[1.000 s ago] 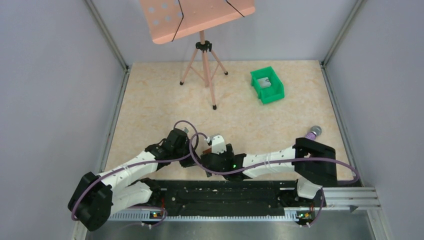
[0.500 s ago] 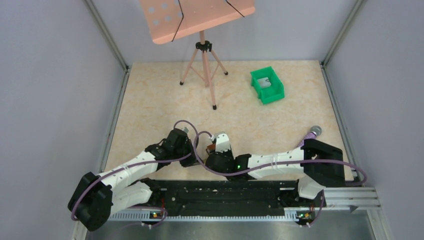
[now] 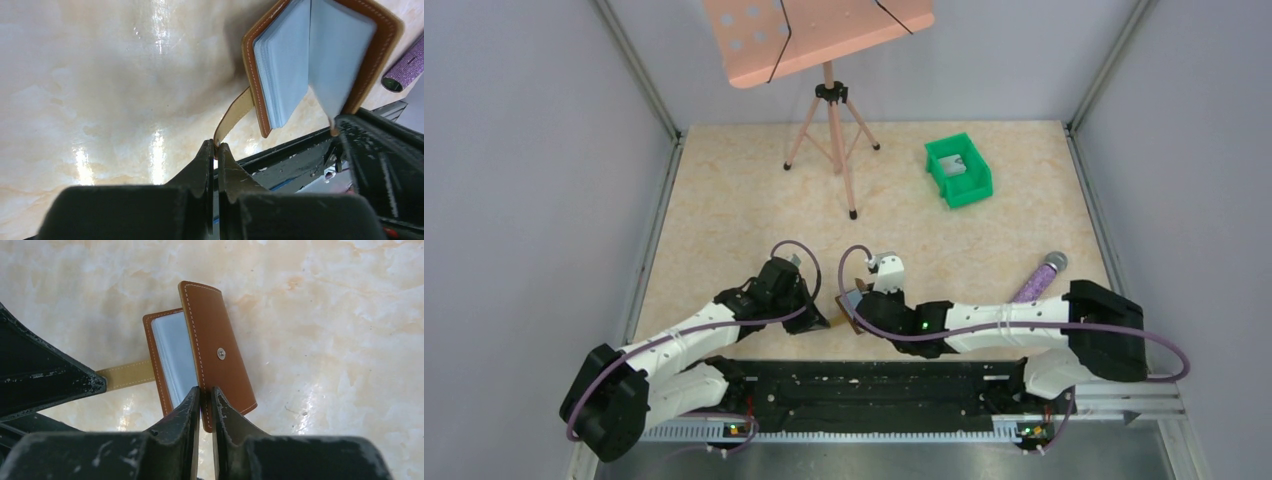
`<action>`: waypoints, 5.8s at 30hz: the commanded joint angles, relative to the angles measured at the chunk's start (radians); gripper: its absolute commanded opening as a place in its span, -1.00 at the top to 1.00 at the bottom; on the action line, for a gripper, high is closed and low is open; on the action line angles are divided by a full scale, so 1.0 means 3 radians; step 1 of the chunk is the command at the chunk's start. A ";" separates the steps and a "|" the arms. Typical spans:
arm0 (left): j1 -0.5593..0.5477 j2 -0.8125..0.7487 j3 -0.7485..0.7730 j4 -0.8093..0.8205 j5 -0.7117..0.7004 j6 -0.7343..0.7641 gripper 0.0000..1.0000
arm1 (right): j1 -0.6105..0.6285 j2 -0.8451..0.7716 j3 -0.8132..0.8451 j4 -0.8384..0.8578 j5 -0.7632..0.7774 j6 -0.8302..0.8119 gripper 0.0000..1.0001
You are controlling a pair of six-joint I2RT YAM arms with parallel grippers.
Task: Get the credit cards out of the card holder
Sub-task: Open the card holder at the center of the board.
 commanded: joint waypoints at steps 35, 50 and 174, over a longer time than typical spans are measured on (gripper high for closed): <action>0.0052 0.0251 0.0475 0.0093 0.0316 0.0347 -0.22 | -0.0567 -0.1467 -0.1518 0.0355 -0.0666 0.0541 1.00; 0.0053 0.0593 0.0068 0.1339 0.0748 0.0364 -0.28 | -0.0566 -0.1542 -0.1658 0.0467 -0.0662 0.0586 1.00; -0.0007 0.0493 0.0112 0.0689 0.0354 0.0385 0.80 | -0.0566 -0.1144 -0.0656 -0.0172 -0.0922 0.0312 0.33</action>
